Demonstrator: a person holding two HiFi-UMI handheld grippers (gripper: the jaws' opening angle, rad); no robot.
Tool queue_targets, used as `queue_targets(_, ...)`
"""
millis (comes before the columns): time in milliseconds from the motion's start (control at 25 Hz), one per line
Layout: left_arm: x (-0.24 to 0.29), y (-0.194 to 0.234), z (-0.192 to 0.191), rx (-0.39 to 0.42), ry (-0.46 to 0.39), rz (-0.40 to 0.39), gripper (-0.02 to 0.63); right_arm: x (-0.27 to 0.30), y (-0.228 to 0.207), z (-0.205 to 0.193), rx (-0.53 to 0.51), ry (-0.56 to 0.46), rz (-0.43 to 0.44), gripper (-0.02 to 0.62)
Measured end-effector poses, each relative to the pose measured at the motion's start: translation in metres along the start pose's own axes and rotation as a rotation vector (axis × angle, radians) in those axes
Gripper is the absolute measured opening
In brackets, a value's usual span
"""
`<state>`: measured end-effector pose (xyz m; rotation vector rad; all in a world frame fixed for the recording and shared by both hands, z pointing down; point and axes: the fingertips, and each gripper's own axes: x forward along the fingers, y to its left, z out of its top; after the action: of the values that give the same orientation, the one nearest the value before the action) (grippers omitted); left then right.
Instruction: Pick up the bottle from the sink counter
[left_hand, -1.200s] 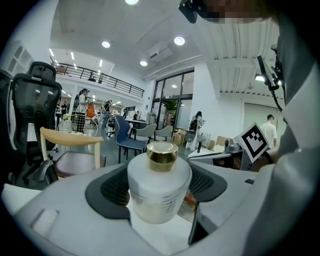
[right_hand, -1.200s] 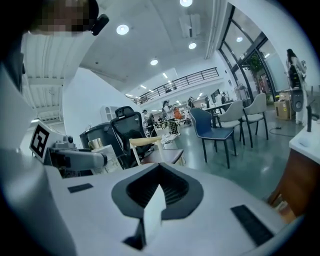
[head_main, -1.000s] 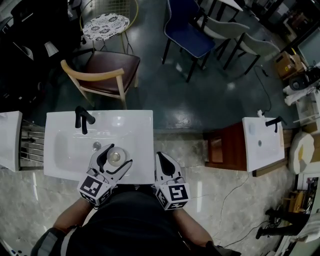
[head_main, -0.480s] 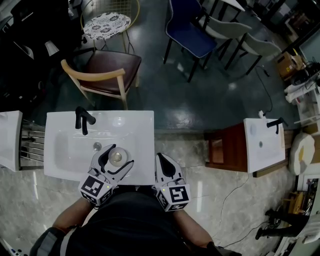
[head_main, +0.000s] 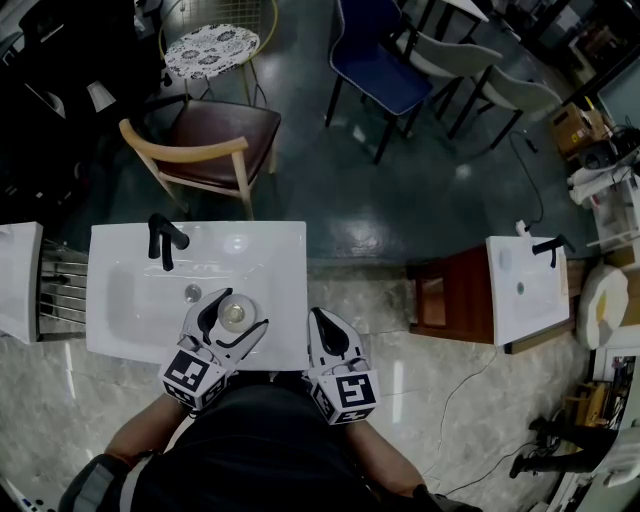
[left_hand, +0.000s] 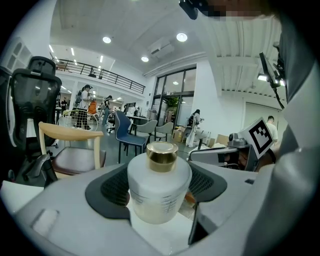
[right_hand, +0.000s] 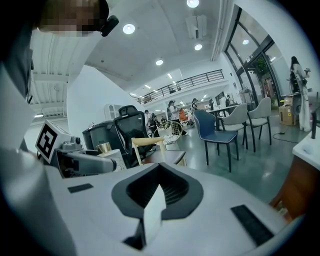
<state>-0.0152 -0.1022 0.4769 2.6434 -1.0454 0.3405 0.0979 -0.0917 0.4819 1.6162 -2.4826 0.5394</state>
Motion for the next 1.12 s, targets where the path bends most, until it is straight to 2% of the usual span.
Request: queue_targets(1120,-0.0032,0.0044,-0.0024,0.009,-0.003,-0.006,0.345,0.0,0.0075,-0.0054,0.008,0.001,-0.002,0.008)
